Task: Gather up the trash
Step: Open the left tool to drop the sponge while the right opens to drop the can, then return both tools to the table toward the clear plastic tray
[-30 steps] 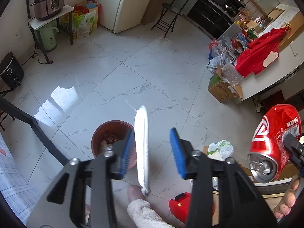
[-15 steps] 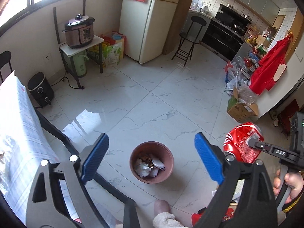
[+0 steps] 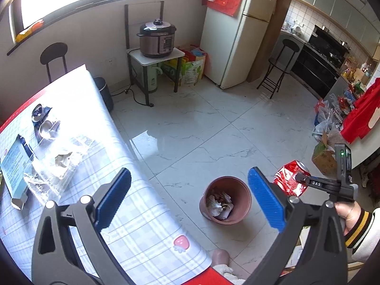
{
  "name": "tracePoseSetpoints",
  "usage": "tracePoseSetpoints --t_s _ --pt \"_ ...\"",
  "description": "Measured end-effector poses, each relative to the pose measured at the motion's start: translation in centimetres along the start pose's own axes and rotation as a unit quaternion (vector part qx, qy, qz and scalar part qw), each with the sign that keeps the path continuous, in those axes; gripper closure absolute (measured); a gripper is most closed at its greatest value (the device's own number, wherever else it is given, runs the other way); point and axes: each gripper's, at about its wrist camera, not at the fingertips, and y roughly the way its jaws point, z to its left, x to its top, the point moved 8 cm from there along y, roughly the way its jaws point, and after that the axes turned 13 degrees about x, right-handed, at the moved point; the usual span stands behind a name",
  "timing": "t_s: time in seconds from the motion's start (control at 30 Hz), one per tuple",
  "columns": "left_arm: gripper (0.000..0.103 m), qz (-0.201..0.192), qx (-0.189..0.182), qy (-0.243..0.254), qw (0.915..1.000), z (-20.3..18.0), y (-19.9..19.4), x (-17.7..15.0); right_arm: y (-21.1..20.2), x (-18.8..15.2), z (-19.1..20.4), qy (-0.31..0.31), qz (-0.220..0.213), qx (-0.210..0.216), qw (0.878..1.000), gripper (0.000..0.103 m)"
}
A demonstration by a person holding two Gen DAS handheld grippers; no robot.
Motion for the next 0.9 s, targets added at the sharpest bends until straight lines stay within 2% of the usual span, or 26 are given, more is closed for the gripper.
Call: tracePoseSetpoints --t_s 0.37,0.47,0.53,0.6,0.63,0.73,0.8,0.9 --pt "0.006 0.007 0.029 -0.056 0.998 6.8 -1.6 -3.3 1.8 1.3 1.2 0.004 0.004 -0.008 1.0 0.065" --pt "0.006 0.008 0.034 -0.064 0.9973 7.5 -1.7 -3.7 1.7 1.2 1.5 -0.003 0.005 -0.009 1.0 0.059" --pt "0.006 0.007 0.036 -0.068 0.997 7.8 -1.9 -3.6 1.6 1.2 1.7 -0.005 0.004 -0.008 1.0 0.054" --pt "0.006 0.003 0.037 -0.071 0.9968 7.9 -2.1 -3.4 1.4 1.3 1.9 -0.004 0.001 -0.006 1.0 0.039" --pt "0.006 0.002 0.037 -0.071 0.9968 7.9 -2.3 -3.3 1.2 1.3 1.9 -0.004 -0.002 -0.004 1.0 0.036" --pt "0.006 -0.003 0.033 -0.074 0.9967 7.8 -2.7 -3.0 0.5 1.6 2.6 -0.012 -0.008 0.007 1.0 0.011" --pt "0.006 -0.004 0.023 -0.074 0.997 7.8 -2.8 -2.9 -0.1 1.8 3.3 -0.027 -0.013 0.002 1.0 0.006" --pt "0.006 -0.006 0.025 -0.074 0.9969 8.1 -3.0 -2.9 -0.7 2.1 4.6 -0.049 -0.016 0.011 0.999 0.006"
